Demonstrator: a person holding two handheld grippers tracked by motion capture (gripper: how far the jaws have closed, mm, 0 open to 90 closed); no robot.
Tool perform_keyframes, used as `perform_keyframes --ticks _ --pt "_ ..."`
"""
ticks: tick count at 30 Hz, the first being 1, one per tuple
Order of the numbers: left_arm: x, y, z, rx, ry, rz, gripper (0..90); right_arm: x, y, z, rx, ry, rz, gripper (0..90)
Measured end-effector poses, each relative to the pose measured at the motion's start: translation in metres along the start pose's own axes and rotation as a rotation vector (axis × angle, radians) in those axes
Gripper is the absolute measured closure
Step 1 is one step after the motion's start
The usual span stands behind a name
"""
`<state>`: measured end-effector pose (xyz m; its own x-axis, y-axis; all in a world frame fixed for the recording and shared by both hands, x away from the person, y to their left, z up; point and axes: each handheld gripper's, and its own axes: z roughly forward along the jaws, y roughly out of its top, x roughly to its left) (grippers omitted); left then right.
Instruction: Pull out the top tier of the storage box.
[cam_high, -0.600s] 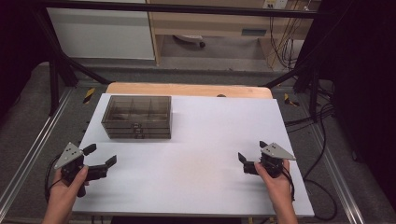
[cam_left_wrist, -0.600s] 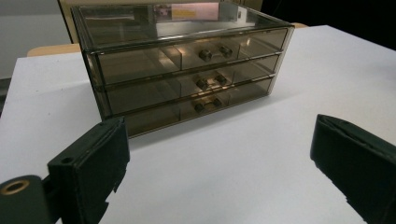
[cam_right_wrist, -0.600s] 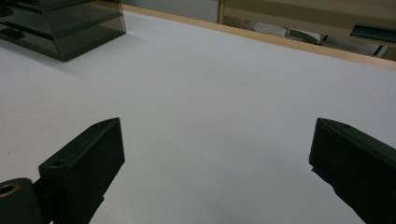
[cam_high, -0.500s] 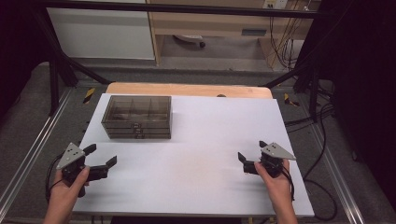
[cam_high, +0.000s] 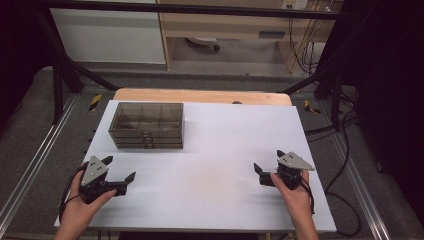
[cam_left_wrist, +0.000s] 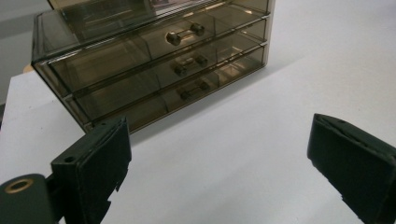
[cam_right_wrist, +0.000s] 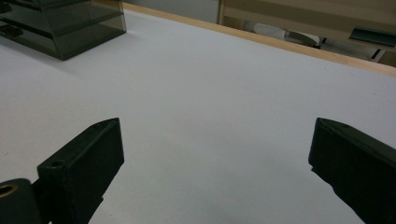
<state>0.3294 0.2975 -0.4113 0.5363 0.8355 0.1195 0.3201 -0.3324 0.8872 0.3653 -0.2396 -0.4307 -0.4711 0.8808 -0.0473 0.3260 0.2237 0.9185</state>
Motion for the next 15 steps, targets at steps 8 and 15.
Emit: perform_keyframes --ticks 8,15 --pt "-0.001 0.003 -0.001 0.002 0.042 0.070 7.2 0.006 -0.001 0.005 0.024 -0.001 -0.011 4.0" --pt "-0.006 0.011 -0.003 0.007 0.109 0.146 9.0 0.007 -0.001 0.004 0.043 -0.007 -0.038 4.1"
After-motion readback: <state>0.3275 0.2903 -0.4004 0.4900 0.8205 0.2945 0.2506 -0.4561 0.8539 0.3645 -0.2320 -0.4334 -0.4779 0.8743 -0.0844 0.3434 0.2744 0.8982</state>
